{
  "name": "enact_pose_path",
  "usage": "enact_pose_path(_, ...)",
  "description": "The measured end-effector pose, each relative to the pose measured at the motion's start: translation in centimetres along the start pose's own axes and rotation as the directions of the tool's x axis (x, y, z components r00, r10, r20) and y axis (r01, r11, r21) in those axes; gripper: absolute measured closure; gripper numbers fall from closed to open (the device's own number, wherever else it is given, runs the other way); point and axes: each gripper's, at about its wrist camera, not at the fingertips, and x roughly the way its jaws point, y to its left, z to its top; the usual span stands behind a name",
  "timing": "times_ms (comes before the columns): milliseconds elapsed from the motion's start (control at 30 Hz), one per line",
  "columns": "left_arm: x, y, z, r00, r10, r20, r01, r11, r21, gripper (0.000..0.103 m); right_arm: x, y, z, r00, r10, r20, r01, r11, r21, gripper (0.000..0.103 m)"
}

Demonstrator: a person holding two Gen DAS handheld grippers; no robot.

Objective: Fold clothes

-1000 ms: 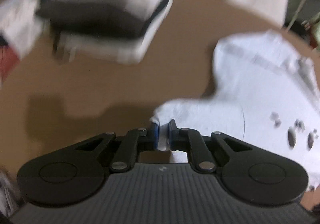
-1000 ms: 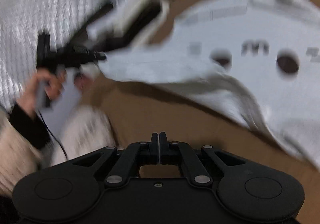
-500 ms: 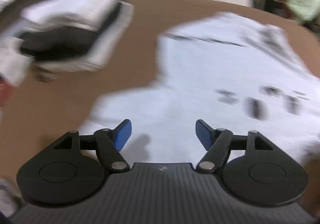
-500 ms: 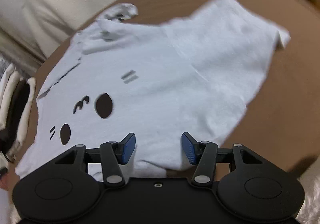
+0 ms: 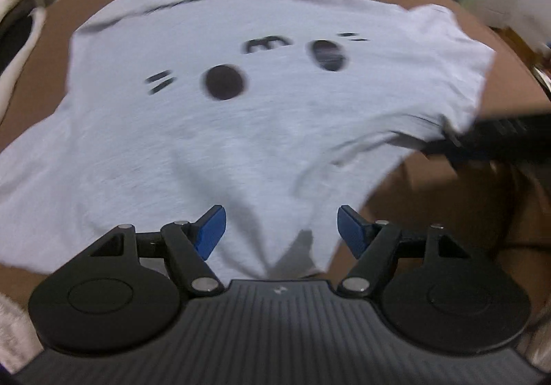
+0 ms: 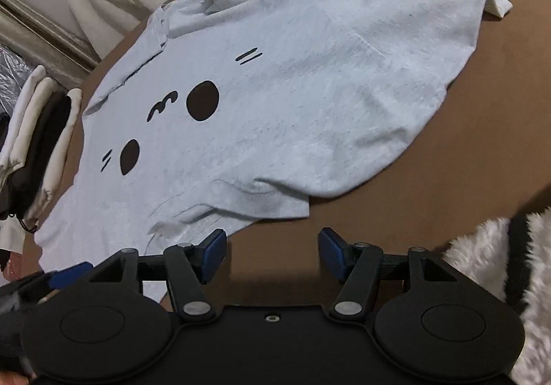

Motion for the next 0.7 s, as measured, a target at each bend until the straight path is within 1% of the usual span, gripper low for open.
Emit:
enact_pose_path(33,0.2,-0.5,-0.3,1.0,-0.007,0.006,0.007,1.0,0.021,0.023,0.2,0.0,0.1,1.0,-0.005,0.009,0.005,1.0,0.005,0.038)
enact_pose_path(100,1.4,-1.1,-1.0,1.0,-0.007,-0.026,0.008,1.0,0.007,0.021,0.9,-0.2,0.6,0.999,0.004,0.042,-0.005,1.0,0.024,0.039)
enact_pose_path(133,2.4,-0.9,-1.2,0.998,0.001,-0.055,-0.001,1.0,-0.01,0.021,1.4,-0.3,1.0,0.998,0.025,0.053,-0.026,0.999,0.024,0.053)
enact_pose_path(167,3.0,-1.0,-1.5,0.997,0.02,-0.071,-0.022,1.0,-0.022,0.021,1.9,0.1,1.2,0.998,0.031,0.055,-0.031,1.0,0.006,0.081)
enact_pose_path(200,3.5,-0.9,-1.6,0.997,0.038,-0.067,-0.04,0.999,-0.03,0.021,2.3,0.4,1.4,0.998,0.036,0.056,-0.036,0.999,-0.012,0.092)
enact_pose_path(233,3.3,-0.7,-1.6,0.997,0.052,-0.054,-0.054,0.998,-0.039,0.031,2.8,0.8,1.5,0.997,0.042,0.057,-0.04,0.999,-0.029,0.092)
enact_pose_path(267,3.2,-0.6,-1.6,0.997,0.067,-0.04,-0.069,0.997,-0.047,0.071,2.7,1.8,1.4,0.997,0.02,0.074,-0.013,0.996,-0.092,0.093)
enact_pose_path(300,2.7,-0.5,-1.5,0.996,0.077,-0.045,-0.079,0.996,-0.038,0.098,1.9,2.8,1.0,0.996,0.029,0.089,-0.015,0.987,-0.161,0.094)
enact_pose_path(333,1.5,0.0,-1.2,0.998,0.058,-0.037,-0.06,0.997,-0.058,0.097,1.0,3.8,0.5,0.994,0.04,0.103,-0.015,0.973,-0.229,0.094)
enact_pose_path(367,0.3,0.4,-1.0,0.999,0.039,-0.028,-0.041,0.996,-0.078,0.097,-0.2,4.1,0.3,0.993,0.07,0.094,-0.044,0.964,-0.261,0.095)
enact_pose_path(400,-1.4,0.8,-0.9,1.0,0.013,-0.003,-0.013,0.997,-0.081,0.097,-1.8,4.2,0.2,0.992,0.085,0.094,-0.054,0.955,-0.292,0.095)
enact_pose_path(467,-4.0,1.0,-0.9,0.999,0.007,0.034,-0.005,0.999,-0.043,0.097,-4.9,4.4,0.0,0.989,0.112,0.094,-0.072,0.932,-0.355,0.098)
enact_pose_path(533,-4.4,1.5,-1.1,1.0,-0.019,0.015,0.02,0.998,-0.062,0.097,-5.6,3.8,0.4,0.998,0.045,0.045,-0.024,0.922,-0.387,0.098)
enact_pose_path(567,-3.8,1.7,-1.3,0.999,-0.033,-0.018,0.031,0.996,-0.086,0.097,-5.1,3.5,0.4,1.0,0.0,-0.004,-0.002,0.915,-0.404,0.098)
enact_pose_path(633,-2.0,1.9,-1.7,0.997,-0.029,-0.077,0.021,0.994,-0.109,0.096,-3.5,2.8,0.2,0.996,-0.065,-0.065,0.033,0.912,-0.408,0.098)
enact_pose_path(700,-0.4,1.5,-2.2,0.991,-0.02,-0.129,0.004,0.992,-0.123,0.095,-2.5,2.8,0.0,0.989,-0.113,-0.095,0.064,0.908,-0.414,0.099)
